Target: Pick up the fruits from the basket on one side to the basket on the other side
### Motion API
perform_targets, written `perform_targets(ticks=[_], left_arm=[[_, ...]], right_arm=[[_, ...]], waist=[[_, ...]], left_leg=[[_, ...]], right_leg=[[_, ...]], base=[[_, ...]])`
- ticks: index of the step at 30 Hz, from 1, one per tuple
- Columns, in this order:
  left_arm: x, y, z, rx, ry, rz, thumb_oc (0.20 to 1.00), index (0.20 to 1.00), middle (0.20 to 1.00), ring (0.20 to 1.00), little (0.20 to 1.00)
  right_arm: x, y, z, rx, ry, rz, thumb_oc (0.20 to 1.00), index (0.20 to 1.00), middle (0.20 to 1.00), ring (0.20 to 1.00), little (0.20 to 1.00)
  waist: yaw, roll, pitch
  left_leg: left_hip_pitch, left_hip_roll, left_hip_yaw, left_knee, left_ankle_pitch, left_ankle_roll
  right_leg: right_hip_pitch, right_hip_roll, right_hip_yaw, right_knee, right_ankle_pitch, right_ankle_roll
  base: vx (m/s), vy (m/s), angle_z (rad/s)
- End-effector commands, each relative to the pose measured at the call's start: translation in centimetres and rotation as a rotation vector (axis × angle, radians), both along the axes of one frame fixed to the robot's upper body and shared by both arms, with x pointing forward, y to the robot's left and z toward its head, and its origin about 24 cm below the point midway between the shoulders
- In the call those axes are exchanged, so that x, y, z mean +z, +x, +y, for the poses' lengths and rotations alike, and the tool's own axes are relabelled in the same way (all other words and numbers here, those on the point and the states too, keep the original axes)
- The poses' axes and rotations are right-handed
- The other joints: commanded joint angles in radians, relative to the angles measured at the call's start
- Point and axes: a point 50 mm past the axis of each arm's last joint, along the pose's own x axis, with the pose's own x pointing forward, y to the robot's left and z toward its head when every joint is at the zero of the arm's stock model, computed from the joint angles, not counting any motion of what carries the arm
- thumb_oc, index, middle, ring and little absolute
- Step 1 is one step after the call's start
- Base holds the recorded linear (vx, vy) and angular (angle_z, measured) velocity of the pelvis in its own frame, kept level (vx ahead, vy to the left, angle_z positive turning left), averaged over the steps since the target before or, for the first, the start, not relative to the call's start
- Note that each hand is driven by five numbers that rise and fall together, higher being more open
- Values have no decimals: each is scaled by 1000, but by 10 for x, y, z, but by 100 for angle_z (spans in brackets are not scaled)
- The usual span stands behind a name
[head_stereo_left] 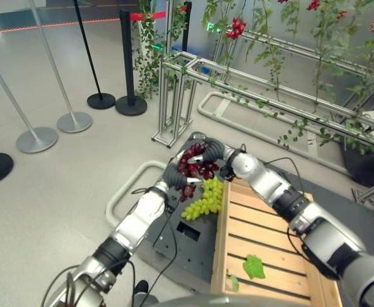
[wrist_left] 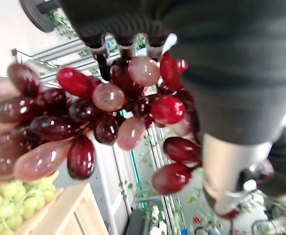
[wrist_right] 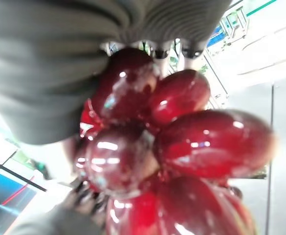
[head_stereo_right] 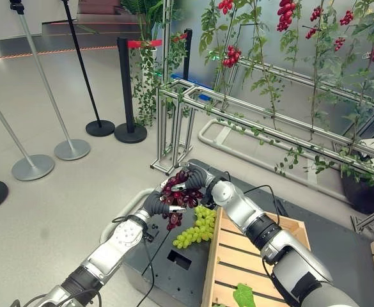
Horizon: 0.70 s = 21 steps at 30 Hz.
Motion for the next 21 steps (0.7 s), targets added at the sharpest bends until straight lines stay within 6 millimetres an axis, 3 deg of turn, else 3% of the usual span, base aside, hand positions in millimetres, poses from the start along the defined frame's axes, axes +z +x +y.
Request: perform_targets(ticks=[1,11,12,13,21], left_arm=[[11,13,-25,-44,-20,-43,1000,1000,1000,1000,1000],[17,24,-34,32,-18,-79,1000,1000,1000,1000,1000],[20,26,-37,37,-43,-79,335,335,335,335,335],[23,26,-38,32,-48,-92,200,200,200,200,200],[29,26,-33,43,-134,-85,200,200,200,200,200]], right_arm=[[57,-6,27,103,204,-199,200,200,200,200,200],[74,-26,51,189,364,-230,200,200,200,200,200],[73,-29,54,196,401,-215,200,200,200,200,200],[73,-30,55,199,414,-209,200,200,200,200,200],[74,-36,48,199,476,-198,200,200,200,200,200]], waist=[[8,-24,-42],[-3,-22,-38],[-5,-22,-35],[-6,-21,-33],[-12,-13,-24]], left_leg=[[15,-38,5,20,-134,69],[25,-35,13,30,-142,67],[28,-33,15,33,-143,66],[28,-32,16,33,-144,66],[29,-28,25,36,-147,65]], right_leg=[[32,-43,-7,140,-192,24],[37,-42,-1,145,-199,25],[39,-41,1,146,-200,25],[39,-41,2,146,-200,25],[37,-42,7,145,-201,26]], base=[[0,0,0],[0,0,0],[0,0,0],[0,0,0],[2,1,0]])
